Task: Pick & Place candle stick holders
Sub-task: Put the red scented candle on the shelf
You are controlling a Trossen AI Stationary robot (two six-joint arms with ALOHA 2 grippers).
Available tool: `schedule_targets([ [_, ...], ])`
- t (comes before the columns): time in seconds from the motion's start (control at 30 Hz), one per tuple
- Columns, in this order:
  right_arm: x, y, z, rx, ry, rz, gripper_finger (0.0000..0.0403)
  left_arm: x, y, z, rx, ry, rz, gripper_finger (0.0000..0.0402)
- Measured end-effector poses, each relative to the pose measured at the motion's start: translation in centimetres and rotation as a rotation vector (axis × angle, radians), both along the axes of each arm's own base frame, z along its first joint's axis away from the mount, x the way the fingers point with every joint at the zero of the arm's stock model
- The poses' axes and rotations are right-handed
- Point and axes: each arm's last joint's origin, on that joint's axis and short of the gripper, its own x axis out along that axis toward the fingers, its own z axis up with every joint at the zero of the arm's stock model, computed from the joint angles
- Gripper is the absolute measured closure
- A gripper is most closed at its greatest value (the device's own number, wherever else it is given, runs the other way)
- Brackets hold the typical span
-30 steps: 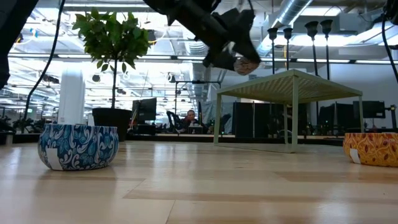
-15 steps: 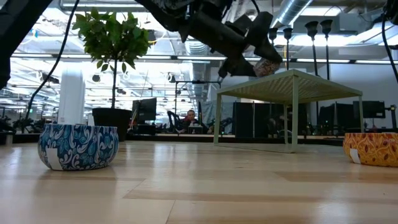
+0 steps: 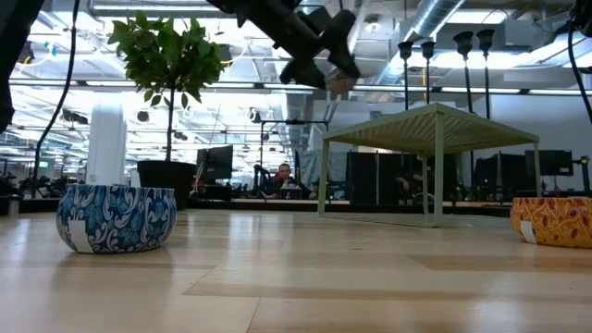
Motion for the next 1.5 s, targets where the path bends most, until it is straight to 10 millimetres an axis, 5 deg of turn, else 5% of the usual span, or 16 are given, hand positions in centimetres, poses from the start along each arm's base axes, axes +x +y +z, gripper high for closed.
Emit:
schedule_targets([
  [0.4,0.0,0.0,0.0,-0.001,0.001,-0.006,0.0223,1.1,2.0,-3.1,-0.08,0.109,-0.022,0.0092],
  [1.5,0.0,-0.1,0.0,-0.005,0.002,-0.006,0.0223,2.6,0.8,-4.1,-0.132,0.088,-0.09,0.0092],
])
